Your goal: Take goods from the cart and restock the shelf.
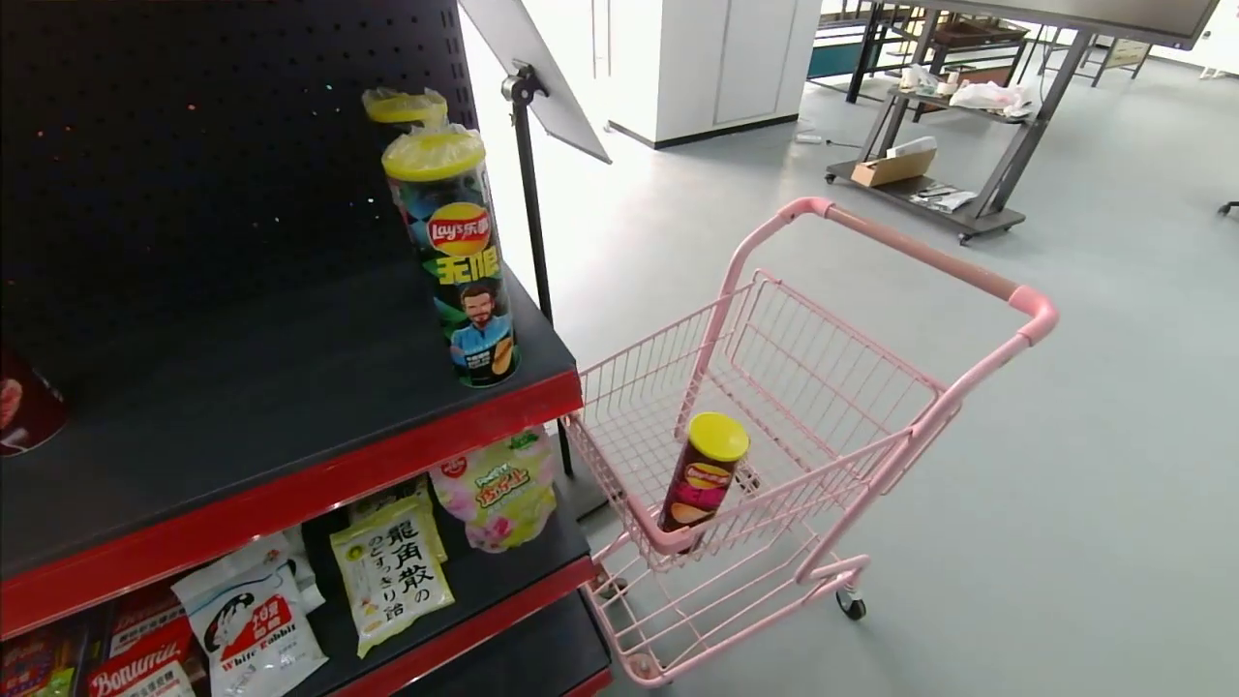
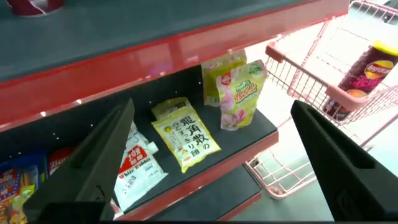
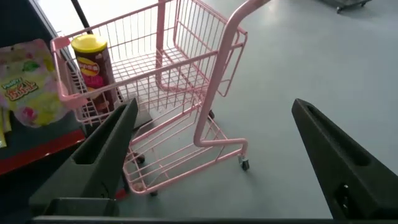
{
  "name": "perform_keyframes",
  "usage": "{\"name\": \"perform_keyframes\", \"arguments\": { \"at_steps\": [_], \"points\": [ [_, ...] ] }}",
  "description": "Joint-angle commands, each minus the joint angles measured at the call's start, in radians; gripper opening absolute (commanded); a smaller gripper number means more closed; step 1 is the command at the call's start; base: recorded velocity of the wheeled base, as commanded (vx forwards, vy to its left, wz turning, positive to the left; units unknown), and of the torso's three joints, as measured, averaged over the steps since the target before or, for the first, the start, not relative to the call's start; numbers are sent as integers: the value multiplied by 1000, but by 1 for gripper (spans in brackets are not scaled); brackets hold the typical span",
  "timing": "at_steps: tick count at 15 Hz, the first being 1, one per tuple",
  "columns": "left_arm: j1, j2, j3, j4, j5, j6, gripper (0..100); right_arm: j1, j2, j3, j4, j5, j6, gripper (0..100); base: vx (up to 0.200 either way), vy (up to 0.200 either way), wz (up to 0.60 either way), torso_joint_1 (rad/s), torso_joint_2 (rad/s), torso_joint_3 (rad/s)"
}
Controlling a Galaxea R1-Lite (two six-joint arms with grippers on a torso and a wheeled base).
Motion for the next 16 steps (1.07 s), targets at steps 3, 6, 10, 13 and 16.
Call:
{"name": "perform_keyframes", "arguments": {
  "at_steps": [3,6,10,13,16],
  "points": [
    [1,1,0,0,0,0,100,1,1,0,0,0,-1,100,0,0,0,-154,419,268],
    [1,1,0,0,0,-2,100,1,1,0,0,0,-1,100,0,0,0,-180,538,351],
    [1,1,0,0,0,-2,100,1,1,0,0,0,-2,100,0,0,0,-167,538,371],
    [1,1,0,0,0,-2,100,1,1,0,0,0,-1,100,0,0,0,-136,517,378],
    [1,1,0,0,0,0,100,1,1,0,0,1,-2,100,0,0,0,-113,494,387]
  ]
}}
